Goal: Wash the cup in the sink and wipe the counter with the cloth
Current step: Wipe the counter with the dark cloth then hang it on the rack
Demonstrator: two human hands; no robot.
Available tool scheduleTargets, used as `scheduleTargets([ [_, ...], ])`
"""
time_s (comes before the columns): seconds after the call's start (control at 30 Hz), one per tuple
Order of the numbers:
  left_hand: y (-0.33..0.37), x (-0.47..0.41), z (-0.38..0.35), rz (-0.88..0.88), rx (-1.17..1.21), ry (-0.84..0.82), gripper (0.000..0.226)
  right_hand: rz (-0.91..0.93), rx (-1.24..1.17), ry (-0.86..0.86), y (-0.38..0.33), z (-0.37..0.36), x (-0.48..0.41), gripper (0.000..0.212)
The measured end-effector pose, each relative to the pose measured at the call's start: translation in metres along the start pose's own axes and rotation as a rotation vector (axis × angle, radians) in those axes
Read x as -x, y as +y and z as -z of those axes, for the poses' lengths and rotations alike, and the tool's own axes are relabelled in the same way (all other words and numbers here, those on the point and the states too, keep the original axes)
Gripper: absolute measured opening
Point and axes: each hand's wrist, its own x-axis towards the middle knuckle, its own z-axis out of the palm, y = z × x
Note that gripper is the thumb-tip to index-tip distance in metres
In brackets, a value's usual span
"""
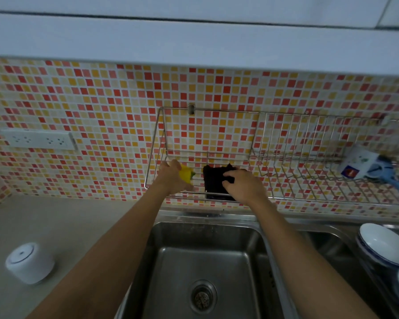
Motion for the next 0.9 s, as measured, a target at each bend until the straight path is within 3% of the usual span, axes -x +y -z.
scheduleTargets([
  [0.23,-0.004,-0.003,-0.005,-0.138,0.1,0.147,0.065,-0.004,0.041,0.025,0.001,0.0,0.001,0.043],
  [0.4,-0.004,-0.004,-0.004,-0.147,0.02,0.071,0.059,0.004,0.059,0.051,0.001,-0.002,0.001,0.042],
  [0.73,-0.015,0.041,-0.028,-0.314,-0.308,0.31,0.08,0.153,0.177,0.147,-0.001,-0.002,0.013,0.041],
  [0.9,-0.029,0.068,-0.034,-0.33,-0.407,0.279,0.092,0.044,0.314,0.386,-0.004,-0.022,0.043,0.057],
])
